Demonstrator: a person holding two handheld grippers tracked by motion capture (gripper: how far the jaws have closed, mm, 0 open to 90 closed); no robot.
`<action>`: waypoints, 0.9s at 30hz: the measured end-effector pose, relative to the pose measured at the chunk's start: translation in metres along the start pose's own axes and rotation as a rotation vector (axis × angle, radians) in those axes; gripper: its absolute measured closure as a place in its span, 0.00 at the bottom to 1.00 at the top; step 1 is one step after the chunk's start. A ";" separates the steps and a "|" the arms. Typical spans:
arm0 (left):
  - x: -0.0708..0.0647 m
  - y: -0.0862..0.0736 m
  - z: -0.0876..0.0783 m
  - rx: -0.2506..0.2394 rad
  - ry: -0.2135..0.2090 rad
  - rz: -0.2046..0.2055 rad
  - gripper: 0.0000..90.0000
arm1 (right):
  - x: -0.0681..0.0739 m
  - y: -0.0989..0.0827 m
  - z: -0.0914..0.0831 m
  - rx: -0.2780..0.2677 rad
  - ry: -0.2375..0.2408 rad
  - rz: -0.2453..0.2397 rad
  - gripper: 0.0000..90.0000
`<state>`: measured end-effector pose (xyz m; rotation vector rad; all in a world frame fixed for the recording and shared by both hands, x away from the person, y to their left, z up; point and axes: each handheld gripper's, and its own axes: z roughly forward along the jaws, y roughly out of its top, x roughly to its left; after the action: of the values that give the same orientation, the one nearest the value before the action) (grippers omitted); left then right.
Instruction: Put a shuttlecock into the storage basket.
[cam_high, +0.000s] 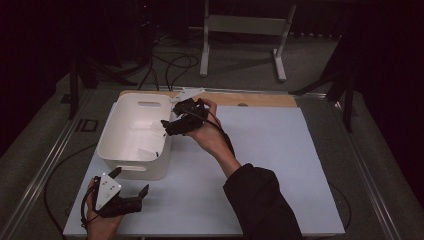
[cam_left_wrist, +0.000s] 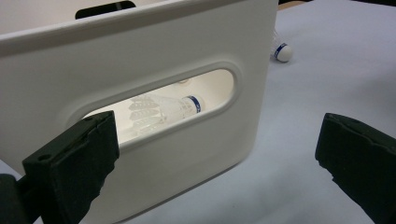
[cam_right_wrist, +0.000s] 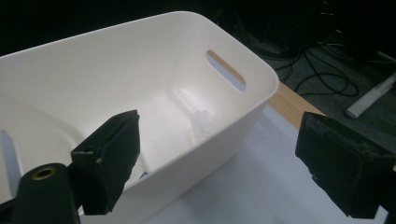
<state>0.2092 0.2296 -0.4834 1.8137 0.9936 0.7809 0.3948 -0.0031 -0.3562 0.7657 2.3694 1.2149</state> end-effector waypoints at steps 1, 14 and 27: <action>0.000 0.000 0.000 0.000 0.000 0.000 0.00 | -0.001 -0.001 0.000 -0.003 -0.001 0.007 0.15; 0.000 0.000 0.000 0.002 0.000 -0.001 0.00 | -0.015 -0.007 -0.003 -0.029 -0.037 0.086 0.12; 0.000 0.000 0.001 0.003 -0.002 0.001 0.00 | -0.026 -0.014 -0.007 -0.029 -0.050 0.107 0.12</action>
<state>0.2100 0.2296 -0.4836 1.8174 0.9934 0.7787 0.4074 -0.0297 -0.3617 0.9123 2.2914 1.2550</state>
